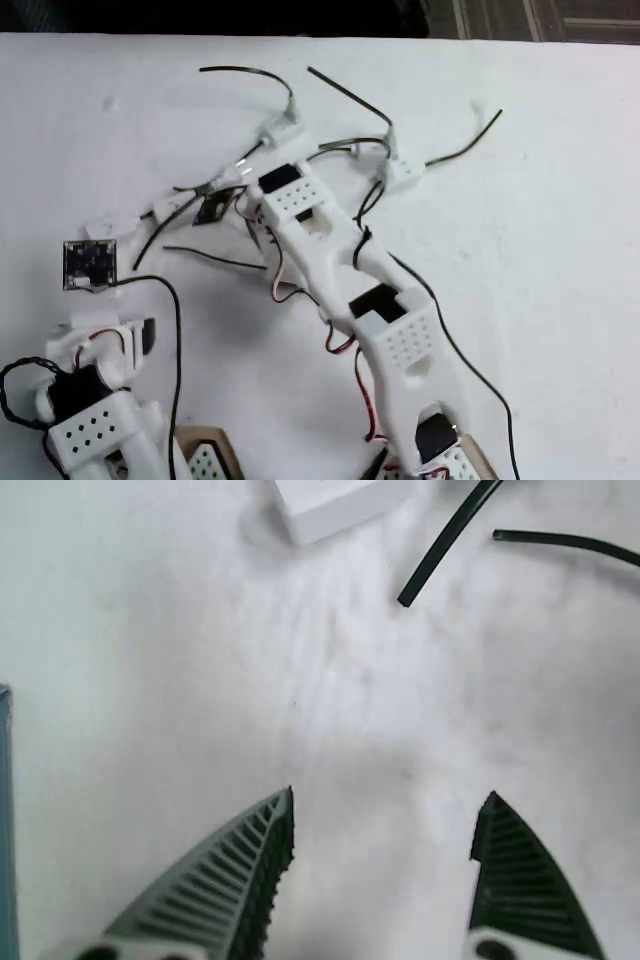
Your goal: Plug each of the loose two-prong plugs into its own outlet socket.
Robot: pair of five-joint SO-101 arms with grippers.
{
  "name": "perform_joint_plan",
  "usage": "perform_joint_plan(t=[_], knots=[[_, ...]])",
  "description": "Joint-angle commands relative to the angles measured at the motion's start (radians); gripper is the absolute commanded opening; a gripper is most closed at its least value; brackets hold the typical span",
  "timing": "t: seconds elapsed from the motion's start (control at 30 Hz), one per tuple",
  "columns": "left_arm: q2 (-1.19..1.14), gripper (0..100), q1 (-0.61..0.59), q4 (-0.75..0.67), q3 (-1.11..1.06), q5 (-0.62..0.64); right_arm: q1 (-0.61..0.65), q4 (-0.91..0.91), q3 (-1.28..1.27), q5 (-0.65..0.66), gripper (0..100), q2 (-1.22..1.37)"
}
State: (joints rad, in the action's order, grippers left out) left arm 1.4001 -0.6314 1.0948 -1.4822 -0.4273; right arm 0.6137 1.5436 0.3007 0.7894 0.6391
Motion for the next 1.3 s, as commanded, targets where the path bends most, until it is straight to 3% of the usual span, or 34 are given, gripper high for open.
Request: perform_joint_plan(t=[0.0, 0.13, 0.3, 0.5, 0.8, 0.93, 1.03, 1.27], knots=[[0.012, 29, -0.001, -0.018, 0.005, -0.002, -0.008, 0.013, 0.005, 0.011, 6.9, -0.008], [0.012, 29, -0.001, -0.018, 0.005, -0.002, -0.008, 0.018, 0.012, 0.071, 1.2, -0.024], [0.012, 29, -0.001, -0.018, 0.008, -0.002, -0.01, 0.09, 0.037, 0.054, 1.8, -0.157], [0.013, 29, -0.001, 0.011, 0.097, 0.011, -0.024, 0.147, 0.031, -0.074, 1.7, -0.348], [0.013, 29, 0.001, 0.18, 0.427, 0.109, -0.094, 0.162, 0.025, -0.316, 1.7, -0.639], [0.013, 29, 0.001, 0.222, 0.505, 0.11, -0.101, 0.157, -0.069, -0.394, 1.7, -0.832], [0.013, 29, 0.004, 0.219, 0.522, 0.184, -0.079, 0.122, -0.189, -0.454, 1.7, -1.003], [0.013, 29, 0.26, 0.218, 0.52, 0.295, 0.025, -0.081, -0.568, -0.539, 1.7, -1.435]])
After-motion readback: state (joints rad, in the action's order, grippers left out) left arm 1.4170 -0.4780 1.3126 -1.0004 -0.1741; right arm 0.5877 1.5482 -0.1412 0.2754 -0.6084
